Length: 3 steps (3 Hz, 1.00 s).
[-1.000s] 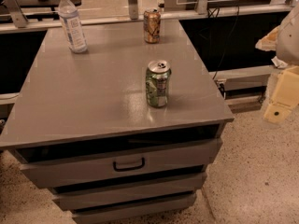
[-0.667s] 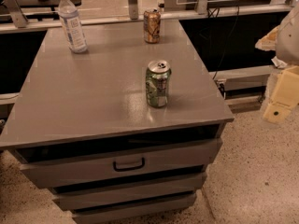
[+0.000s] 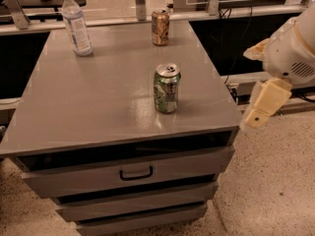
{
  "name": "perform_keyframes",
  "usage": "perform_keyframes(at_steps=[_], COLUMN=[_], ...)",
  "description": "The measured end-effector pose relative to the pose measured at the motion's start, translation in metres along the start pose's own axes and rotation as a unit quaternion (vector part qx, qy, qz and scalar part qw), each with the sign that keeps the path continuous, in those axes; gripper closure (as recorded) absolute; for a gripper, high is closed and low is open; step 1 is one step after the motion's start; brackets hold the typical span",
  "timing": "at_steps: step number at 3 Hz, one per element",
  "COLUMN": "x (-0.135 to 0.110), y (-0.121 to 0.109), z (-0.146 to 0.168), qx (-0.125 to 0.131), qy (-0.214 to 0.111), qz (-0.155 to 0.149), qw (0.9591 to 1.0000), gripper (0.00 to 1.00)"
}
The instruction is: Move green can near blue plastic bottle
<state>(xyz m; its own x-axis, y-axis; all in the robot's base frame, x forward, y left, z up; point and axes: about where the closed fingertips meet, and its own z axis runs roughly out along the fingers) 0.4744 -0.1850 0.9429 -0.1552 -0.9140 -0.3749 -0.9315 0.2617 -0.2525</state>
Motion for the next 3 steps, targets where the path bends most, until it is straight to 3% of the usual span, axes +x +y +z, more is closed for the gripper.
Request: perform_keyframes(at_steps=[1, 2, 3], x=[-0.022, -0.047, -0.075], y=[-0.013, -0.023, -0.029], z=[0.041, 0.075, 0.102], qx=[-0.007, -0.021, -0.039], qy=[-0.086, -0.173, -0.255], qz=[0.004, 0.014, 0.029], qw=[0.9963, 0.9846, 0.9657], gripper=[0.00, 0.00, 0.00])
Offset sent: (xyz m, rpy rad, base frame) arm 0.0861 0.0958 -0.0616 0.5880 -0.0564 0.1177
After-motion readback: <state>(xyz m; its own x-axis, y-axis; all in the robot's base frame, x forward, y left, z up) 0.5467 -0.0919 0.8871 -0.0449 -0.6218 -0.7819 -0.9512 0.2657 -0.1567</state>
